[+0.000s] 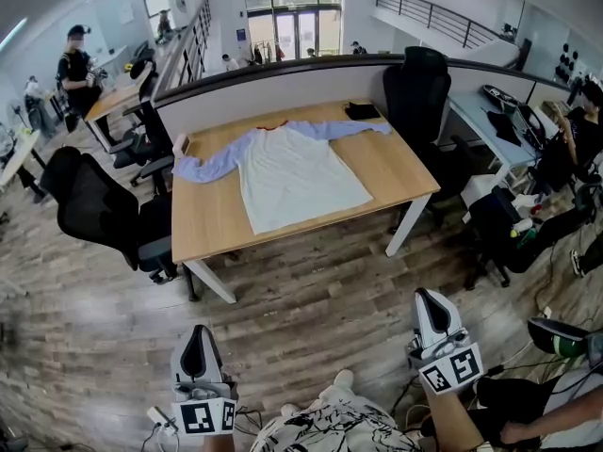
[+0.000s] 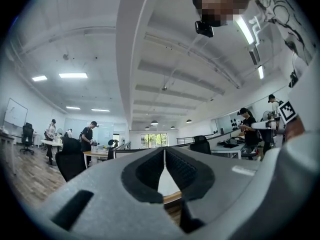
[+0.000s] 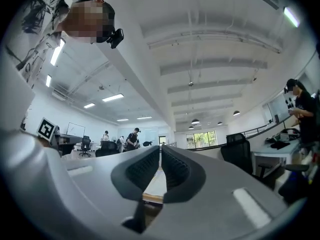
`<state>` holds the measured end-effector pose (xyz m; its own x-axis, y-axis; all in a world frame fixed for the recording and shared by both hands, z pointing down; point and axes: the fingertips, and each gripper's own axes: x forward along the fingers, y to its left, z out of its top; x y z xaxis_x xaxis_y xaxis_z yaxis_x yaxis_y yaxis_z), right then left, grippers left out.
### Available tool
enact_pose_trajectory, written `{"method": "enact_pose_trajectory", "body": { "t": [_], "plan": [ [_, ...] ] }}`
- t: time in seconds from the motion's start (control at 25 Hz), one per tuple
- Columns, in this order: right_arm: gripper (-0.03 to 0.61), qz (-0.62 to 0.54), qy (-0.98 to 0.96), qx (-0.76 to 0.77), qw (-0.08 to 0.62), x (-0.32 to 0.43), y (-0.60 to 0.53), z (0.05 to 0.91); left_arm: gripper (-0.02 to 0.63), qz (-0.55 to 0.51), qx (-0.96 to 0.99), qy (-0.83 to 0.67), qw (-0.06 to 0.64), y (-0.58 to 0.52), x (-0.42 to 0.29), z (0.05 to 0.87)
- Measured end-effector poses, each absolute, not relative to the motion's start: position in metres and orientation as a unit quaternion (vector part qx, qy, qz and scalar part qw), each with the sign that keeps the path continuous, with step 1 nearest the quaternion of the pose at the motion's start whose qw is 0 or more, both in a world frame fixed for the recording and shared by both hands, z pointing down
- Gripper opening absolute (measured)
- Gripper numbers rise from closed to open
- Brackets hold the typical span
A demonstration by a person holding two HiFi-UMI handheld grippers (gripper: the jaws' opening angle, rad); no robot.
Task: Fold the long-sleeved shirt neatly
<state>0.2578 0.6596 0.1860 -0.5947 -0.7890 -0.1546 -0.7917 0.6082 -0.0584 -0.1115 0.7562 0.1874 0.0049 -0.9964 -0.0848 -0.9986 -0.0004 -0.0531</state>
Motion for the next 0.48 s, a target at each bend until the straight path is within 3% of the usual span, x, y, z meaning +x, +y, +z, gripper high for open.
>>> {"method": "enact_pose_trajectory", "body": {
  "t": [0.36,0.48],
  "plan": [
    [0.238,0.009,0.896,-0.437,0.085,0.255,0.654,0.182,0.198,0.013,-0.7,0.714,0.03,0.75,-0.119,0.189],
    [0.32,0.004,0.895,-0.437,0.085,0.257,0.649,0.183,0.319,0.011,-0.69,0.723,0.03,0.747,-0.122,0.189]
  ]
}}
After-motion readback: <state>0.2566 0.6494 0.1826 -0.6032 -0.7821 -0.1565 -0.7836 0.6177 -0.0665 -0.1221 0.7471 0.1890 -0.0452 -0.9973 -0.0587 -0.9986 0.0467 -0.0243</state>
